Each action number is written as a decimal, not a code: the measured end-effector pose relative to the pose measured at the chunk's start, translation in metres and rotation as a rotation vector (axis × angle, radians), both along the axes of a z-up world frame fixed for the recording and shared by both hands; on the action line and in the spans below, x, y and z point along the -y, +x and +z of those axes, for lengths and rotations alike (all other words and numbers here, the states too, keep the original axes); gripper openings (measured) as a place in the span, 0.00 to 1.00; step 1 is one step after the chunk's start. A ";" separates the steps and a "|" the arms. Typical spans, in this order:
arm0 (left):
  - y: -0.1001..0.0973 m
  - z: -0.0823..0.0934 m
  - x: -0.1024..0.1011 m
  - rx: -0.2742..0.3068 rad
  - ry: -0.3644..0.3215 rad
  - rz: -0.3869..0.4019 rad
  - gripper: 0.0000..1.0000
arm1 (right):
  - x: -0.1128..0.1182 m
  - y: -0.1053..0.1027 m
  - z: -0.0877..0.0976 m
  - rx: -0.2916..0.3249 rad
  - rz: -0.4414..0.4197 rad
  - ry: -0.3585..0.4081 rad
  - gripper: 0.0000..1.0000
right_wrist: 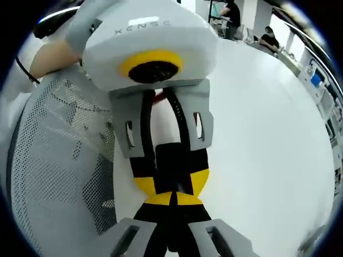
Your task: Press the specified remote control buttons in sequence, fully releasing each button before pressing the next.
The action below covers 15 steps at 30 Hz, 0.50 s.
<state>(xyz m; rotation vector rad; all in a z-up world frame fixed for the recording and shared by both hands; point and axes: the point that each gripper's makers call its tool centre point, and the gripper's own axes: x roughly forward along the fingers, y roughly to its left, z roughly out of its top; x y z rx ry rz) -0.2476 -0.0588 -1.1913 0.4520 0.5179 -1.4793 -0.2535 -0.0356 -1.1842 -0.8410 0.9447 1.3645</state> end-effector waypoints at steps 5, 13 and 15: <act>0.000 0.000 0.000 -0.001 0.000 -0.002 0.26 | -0.001 0.001 -0.002 0.049 0.068 -0.032 0.00; 0.001 0.000 0.000 -0.003 0.009 0.001 0.26 | -0.001 0.002 -0.003 0.092 0.061 -0.043 0.00; 0.000 0.000 0.001 0.004 0.021 0.001 0.26 | -0.001 0.003 -0.002 0.094 0.038 -0.023 0.00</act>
